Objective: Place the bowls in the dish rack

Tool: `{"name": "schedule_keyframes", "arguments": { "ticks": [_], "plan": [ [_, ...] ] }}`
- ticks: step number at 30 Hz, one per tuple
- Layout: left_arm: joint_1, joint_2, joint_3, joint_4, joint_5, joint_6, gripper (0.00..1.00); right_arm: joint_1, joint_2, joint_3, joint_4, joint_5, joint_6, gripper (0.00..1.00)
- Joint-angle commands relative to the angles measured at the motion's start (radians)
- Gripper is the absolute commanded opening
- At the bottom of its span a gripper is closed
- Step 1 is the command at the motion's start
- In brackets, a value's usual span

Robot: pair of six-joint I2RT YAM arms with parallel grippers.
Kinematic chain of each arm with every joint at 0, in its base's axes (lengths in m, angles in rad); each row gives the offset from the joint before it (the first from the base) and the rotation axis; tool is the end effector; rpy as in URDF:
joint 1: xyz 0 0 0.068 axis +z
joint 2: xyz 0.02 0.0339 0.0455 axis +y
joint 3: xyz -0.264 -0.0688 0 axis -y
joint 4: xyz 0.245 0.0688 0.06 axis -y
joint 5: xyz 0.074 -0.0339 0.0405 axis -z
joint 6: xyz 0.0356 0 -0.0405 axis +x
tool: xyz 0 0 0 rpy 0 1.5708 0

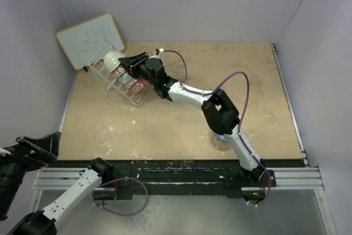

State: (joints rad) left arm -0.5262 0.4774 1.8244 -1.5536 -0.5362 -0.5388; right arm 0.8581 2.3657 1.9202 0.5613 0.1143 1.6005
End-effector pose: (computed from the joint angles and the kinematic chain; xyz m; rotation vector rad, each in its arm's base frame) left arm -0.0914 0.0741 0.4655 -0.3935 1.7130 -0.3013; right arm 0.3719 0.4241 0.2596 0.7502 1.6129 1.8445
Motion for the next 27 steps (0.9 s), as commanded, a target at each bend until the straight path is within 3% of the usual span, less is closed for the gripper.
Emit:
{"name": "schedule_keyframes", "arguments": {
  "ticks": [1,14,21,27],
  "plan": [
    [-0.006,-0.002,0.013,0.006,-0.010,-0.004,0.99,0.003,-0.101,-0.054,0.006,0.020,-0.018,0.36],
    [-0.005,0.004,0.025,0.009,-0.014,-0.006,0.99,0.002,-0.330,-0.279,-0.028,0.036,-0.164,0.38],
    [-0.006,0.020,0.033,0.011,-0.014,-0.004,0.99,0.002,-0.584,-0.388,-0.319,0.101,-0.477,0.51],
    [-0.006,0.027,0.005,0.049,-0.004,0.013,0.99,0.002,-0.866,-0.597,-0.623,0.246,-0.726,0.64]
  ]
}}
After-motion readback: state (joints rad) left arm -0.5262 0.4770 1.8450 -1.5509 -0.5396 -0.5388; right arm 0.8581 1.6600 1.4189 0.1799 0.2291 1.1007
